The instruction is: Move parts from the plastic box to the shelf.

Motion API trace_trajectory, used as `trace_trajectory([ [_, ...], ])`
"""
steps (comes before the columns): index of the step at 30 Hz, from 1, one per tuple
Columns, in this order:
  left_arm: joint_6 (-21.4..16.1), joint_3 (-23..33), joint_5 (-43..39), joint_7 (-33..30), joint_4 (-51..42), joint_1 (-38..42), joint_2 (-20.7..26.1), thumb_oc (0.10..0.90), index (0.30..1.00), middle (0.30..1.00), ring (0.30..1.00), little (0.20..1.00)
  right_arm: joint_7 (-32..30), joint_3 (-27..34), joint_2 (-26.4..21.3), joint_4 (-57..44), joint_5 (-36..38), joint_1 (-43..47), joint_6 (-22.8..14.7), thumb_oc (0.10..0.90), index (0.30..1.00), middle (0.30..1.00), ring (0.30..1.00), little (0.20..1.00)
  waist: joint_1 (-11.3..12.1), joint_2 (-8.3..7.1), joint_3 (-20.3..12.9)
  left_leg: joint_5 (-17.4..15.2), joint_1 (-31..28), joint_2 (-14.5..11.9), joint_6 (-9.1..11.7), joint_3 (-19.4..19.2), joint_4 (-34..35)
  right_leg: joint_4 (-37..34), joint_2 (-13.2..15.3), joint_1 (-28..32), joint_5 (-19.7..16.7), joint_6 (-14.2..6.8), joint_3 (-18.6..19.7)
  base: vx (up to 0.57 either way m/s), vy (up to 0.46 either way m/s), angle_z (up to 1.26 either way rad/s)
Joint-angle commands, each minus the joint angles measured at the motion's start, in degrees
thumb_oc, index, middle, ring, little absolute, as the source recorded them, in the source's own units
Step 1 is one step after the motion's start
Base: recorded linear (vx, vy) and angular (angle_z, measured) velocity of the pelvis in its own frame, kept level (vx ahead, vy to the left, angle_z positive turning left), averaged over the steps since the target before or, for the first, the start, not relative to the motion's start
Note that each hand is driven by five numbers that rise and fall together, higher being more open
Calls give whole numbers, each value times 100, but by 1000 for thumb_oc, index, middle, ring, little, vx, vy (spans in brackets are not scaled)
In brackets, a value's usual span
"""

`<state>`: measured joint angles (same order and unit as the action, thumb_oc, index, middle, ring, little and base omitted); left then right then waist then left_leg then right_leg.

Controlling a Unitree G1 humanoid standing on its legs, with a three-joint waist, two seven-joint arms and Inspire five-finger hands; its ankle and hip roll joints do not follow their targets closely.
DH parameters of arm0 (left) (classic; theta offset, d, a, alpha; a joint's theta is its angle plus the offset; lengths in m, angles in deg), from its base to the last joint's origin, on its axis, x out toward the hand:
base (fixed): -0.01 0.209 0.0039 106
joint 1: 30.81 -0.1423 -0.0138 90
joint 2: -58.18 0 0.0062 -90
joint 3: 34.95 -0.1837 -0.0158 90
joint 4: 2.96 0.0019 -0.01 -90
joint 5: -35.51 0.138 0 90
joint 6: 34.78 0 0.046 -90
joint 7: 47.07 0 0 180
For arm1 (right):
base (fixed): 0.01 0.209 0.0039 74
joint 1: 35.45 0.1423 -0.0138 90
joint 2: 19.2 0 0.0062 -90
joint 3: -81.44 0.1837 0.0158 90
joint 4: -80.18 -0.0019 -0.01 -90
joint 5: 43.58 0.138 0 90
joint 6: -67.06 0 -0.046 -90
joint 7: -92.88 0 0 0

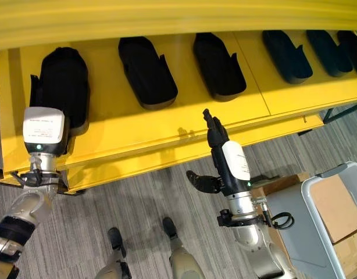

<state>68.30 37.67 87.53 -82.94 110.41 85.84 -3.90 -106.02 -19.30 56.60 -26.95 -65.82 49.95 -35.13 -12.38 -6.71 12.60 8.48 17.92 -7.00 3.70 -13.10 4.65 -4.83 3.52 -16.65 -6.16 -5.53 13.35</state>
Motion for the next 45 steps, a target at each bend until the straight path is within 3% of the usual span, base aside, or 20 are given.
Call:
trace_trajectory([
  [1, 124, -160, -219, 79, 693, 532, -19, 400, 300, 300, 300, 300, -293, 458, -197, -439, 261, 484, -410, 900, 1000, 1000, 1000, 1000, -148, 139, 106, -678, -179, -176, -20, -280, -771, 791, -415, 110, 720, 62, -266, -7, -6, -8],
  [18, 373, 200, -1054, -342, 1285, 959, -287, 400, 300, 300, 300, 300, -183, 401, -367, -916, 347, 16, -537, 900, 1000, 1000, 1000, 1000, -272, -69, -1, -691, -211, -226, 16, -319, -688, 613, -480, 134, 639, 56, -213, 2, -1, -1],
  [32, 511, 1004, -1337, -516, 773, 125, -568, 400, 300, 300, 300, 300, -58, 568, -488, -1088, 344, -211, -447, 900, 1000, 1000, 1000, 1000, -93, -151, 82, -687, -349, -184, 7, -232, -602, 545, -463, 295, 654, 94, -296, 3, -4, -1],
  [45, 525, 1007, -1231, -424, 747, -128, -669, 400, 300, 300, 300, 300, 30, 601, -483, -1089, 419, -216, -412, 900, 1000, 1000, 1000, 1000, -50, -185, 71, -696, -409, -188, -13, -256, -559, 520, -483, 312, 636, 100, -283, 0, 0, 0],
])
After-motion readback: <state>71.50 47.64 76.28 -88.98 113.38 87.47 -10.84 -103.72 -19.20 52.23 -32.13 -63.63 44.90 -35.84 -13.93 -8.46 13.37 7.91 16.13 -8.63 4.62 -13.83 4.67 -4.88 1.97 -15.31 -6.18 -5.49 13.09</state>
